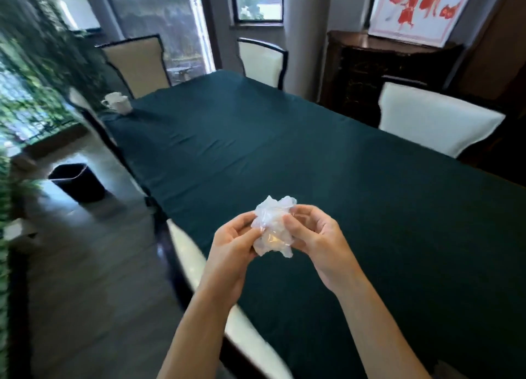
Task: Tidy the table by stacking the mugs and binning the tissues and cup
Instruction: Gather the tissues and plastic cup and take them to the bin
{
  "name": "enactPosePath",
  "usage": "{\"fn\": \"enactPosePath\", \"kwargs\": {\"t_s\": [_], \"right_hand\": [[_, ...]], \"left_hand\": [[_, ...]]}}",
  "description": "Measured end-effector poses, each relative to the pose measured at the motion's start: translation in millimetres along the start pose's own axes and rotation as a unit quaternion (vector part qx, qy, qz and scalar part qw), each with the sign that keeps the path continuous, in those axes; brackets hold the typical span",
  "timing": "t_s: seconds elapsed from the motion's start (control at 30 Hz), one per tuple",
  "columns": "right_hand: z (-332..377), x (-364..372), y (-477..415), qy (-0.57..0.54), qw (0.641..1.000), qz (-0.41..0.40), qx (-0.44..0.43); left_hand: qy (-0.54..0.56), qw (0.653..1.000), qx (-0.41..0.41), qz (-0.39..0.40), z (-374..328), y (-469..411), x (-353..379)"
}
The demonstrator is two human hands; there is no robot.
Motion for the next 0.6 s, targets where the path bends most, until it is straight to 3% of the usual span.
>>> {"fn": "enactPosePath", "kwargs": {"t_s": [0.2,0.33,0.6], "right_hand": [[-19.6,149.3,39.6,0.005,0.993,0.117,-0.002],[-37.2,259.8,69.5,0.028,0.991,0.121,-0.049],[-69.5,390.2,78.4,0.029,0.984,0.176,-0.021]], "left_hand": [[0.062,0.995,0.030,-0.074,-27.2,81.0,-118.2],[0.121,0.982,0.071,-0.123,-56.3,139.2,-210.0],[0.067,0.955,0.154,-0.246,-72.3,192.1,-335.8]]}}
Point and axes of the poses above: each hand's wrist, its own y-axis away from the middle knuckle, its own x-axis out of the palm, z = x × y, the point moved 6 cm from there along -y, towards the middle knuckle, and after that the axes turned 4 degrees about x, right-handed, at the moved point
